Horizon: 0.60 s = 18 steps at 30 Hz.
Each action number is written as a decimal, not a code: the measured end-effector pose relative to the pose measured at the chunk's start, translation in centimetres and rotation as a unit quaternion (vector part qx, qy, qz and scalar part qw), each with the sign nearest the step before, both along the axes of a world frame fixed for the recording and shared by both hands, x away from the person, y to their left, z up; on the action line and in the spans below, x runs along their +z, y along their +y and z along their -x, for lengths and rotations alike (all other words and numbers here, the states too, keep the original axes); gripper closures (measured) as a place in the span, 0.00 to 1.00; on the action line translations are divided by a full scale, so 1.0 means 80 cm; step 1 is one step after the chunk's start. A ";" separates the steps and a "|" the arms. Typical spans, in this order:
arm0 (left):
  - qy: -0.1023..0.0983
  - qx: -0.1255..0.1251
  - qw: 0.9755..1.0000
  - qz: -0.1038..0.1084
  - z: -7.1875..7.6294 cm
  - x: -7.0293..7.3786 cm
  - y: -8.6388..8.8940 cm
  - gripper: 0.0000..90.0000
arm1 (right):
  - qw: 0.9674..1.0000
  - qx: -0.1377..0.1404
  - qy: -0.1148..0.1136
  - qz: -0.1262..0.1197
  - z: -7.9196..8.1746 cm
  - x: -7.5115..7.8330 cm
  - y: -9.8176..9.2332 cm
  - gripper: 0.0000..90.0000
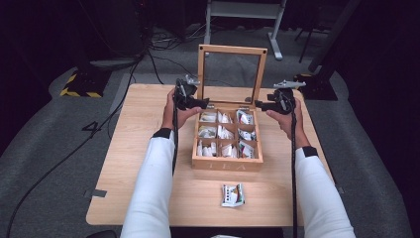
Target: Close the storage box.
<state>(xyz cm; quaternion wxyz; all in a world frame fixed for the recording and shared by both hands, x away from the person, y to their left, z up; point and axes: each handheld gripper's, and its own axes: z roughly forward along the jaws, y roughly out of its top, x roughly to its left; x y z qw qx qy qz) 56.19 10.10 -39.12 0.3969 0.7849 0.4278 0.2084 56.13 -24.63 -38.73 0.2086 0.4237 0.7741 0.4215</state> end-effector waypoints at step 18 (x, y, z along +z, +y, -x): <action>0.052 0.038 0.998 -0.005 -0.039 -0.019 -0.003 0.27 | 1.000 0.003 0.007 0.015 -0.040 -0.019 0.019 0.40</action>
